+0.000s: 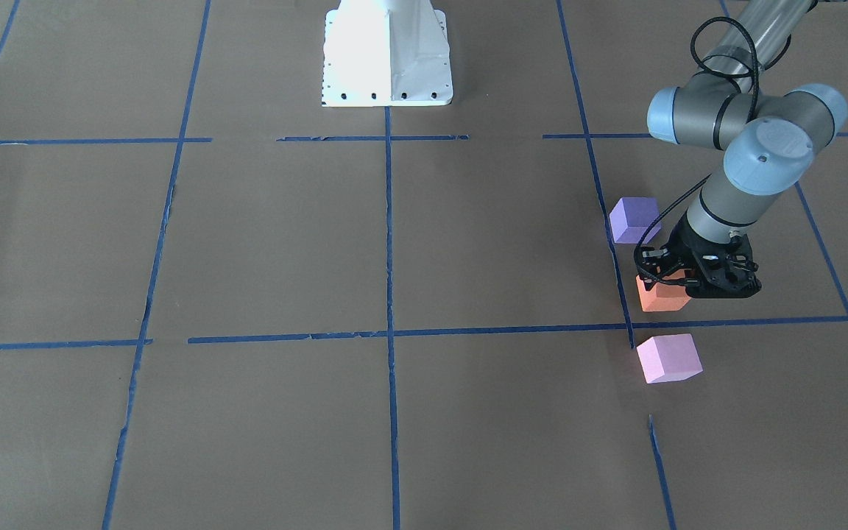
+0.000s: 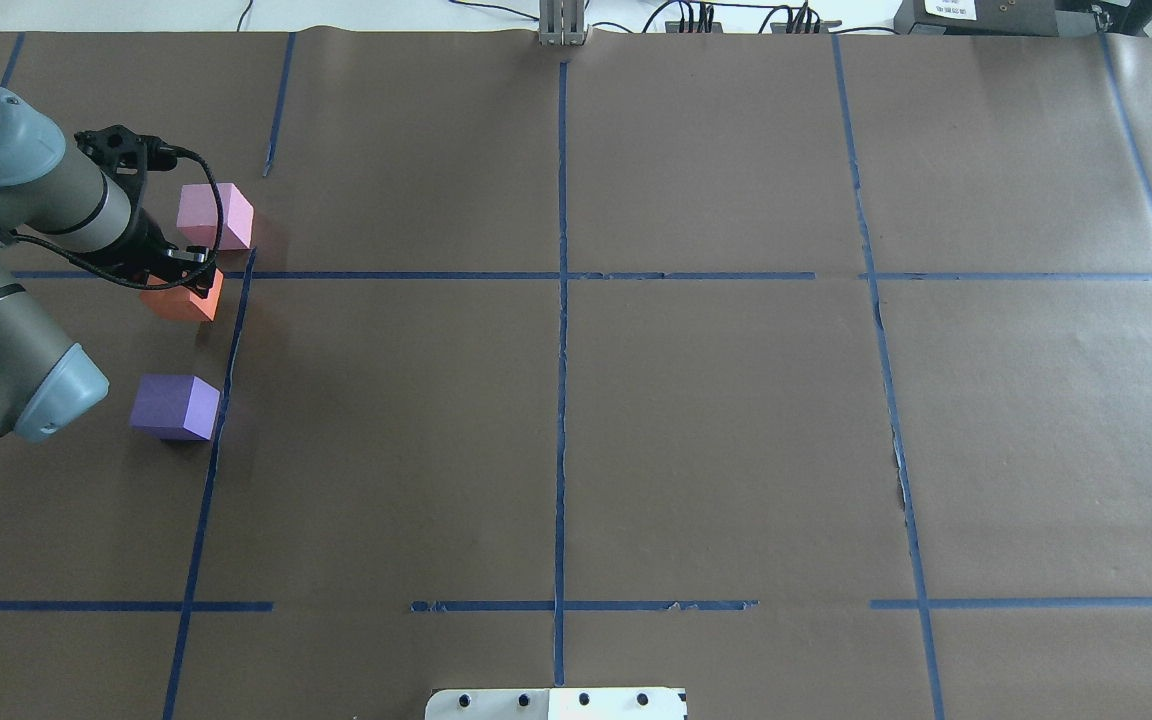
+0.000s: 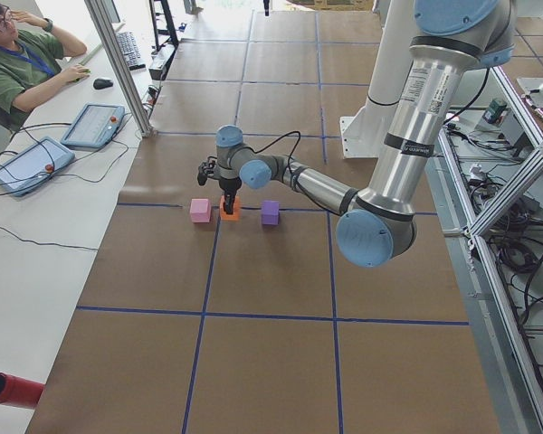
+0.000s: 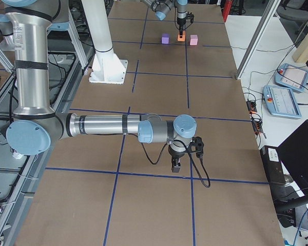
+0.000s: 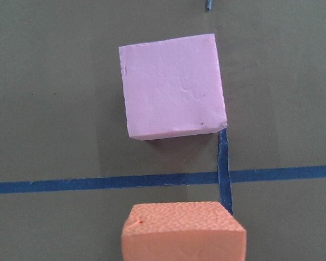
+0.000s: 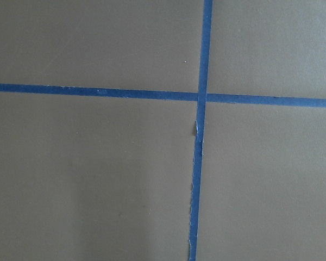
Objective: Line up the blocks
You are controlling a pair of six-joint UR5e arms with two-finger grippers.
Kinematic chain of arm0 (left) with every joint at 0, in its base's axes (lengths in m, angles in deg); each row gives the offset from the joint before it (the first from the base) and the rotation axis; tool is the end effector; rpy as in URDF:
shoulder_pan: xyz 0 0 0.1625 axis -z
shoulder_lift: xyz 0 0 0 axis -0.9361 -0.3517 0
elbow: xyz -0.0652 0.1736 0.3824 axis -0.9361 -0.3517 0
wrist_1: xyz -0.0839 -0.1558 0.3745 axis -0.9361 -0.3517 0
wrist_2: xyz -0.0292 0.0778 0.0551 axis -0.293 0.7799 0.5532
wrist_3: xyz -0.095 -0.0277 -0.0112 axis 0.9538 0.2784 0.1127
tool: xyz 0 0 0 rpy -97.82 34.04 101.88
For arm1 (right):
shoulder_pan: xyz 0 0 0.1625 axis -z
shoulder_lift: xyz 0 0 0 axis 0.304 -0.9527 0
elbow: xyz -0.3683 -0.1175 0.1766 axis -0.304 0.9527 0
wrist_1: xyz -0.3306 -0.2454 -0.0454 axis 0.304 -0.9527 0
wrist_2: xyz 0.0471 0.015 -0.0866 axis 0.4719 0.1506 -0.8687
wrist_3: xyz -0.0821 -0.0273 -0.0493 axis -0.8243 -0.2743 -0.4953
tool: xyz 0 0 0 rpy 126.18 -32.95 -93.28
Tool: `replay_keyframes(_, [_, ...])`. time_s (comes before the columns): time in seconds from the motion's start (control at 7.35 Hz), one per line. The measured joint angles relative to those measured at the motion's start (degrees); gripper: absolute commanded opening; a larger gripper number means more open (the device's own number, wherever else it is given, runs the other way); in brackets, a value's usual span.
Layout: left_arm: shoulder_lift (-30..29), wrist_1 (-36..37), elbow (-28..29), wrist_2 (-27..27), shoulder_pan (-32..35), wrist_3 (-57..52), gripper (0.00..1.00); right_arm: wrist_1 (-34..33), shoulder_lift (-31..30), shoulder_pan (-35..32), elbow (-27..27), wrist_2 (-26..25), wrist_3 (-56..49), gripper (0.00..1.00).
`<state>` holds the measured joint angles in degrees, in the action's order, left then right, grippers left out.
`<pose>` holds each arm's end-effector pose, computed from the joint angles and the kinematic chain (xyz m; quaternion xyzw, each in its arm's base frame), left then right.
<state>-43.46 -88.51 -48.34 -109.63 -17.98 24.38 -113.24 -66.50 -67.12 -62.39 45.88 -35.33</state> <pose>0.3252 -0.5480 0.4574 0.0562 0.3583 0.0066 0.9319 0.0183 -0.4901 0.6360 -0.0089 -0.3851 -0.0248 0.9225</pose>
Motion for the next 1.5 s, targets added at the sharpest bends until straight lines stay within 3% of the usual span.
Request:
replay_keyframes(0.41, [-0.17,0.73,0.36,-3.38,-0.09,-1.23,0.03,0.02,0.0,0.0,0.0,0.0,0.0,1.0])
replay_keyframes(0.54, [-0.29,1.65,0.31,-4.33,-0.09,-2.33,0.33,0.02,0.0,0.0,0.0,0.0,0.0,1.0])
replay_keyframes(0.68, [-0.37,2.23,0.28,-4.82,-0.06,-2.97,0.86,0.02,0.0,0.0,0.0,0.0,0.0,1.0])
replay_keyframes(0.82, [-0.43,2.48,0.26,-5.01,-0.03,-3.25,1.0,0.02,0.0,0.0,0.0,0.0,0.0,1.0])
replay_keyframes(1.5, [-0.67,2.64,-0.1,-5.06,0.21,-3.37,1.0,0.02,0.0,0.0,0.0,0.0,0.0,1.0])
